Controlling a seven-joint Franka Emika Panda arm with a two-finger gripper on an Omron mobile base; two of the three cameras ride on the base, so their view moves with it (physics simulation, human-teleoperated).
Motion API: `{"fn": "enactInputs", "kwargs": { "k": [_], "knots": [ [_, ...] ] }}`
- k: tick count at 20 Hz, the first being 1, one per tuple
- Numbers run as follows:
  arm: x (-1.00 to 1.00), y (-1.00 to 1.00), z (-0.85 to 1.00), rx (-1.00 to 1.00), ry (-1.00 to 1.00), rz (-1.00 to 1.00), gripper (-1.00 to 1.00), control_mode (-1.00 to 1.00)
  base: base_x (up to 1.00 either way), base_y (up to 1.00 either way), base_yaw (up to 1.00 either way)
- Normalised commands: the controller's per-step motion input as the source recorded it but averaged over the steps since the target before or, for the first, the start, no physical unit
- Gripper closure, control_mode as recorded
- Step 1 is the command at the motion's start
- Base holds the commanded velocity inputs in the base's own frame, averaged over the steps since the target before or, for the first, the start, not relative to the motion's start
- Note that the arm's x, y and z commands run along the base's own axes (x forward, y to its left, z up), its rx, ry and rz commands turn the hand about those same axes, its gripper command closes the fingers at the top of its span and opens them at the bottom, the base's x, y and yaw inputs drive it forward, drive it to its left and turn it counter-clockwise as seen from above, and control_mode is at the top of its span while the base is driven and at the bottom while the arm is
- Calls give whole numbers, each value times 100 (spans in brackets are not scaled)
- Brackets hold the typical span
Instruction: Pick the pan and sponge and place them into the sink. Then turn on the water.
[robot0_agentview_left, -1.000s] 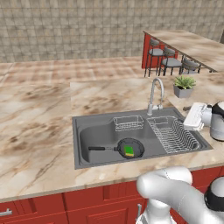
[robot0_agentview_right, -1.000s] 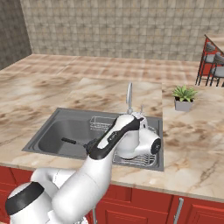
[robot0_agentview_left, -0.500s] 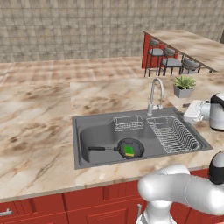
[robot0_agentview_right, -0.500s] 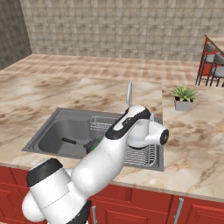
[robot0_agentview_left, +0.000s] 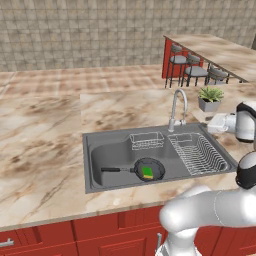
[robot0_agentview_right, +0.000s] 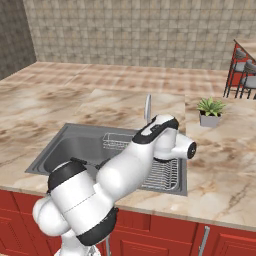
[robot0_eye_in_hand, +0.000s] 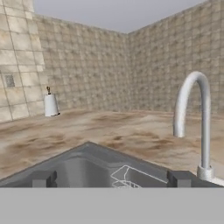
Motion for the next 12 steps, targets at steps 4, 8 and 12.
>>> {"fn": "enactInputs", "kwargs": {
  "k": [4,8,12],
  "knots": [
    [25,-14,-21,10,2,2,-100,-100,0,0,0],
    [27,-12,-19,10,1,2,-100,-100,0,0,0],
    [26,-5,-12,10,0,2,-100,-100,0,0,0]
  ]
}}
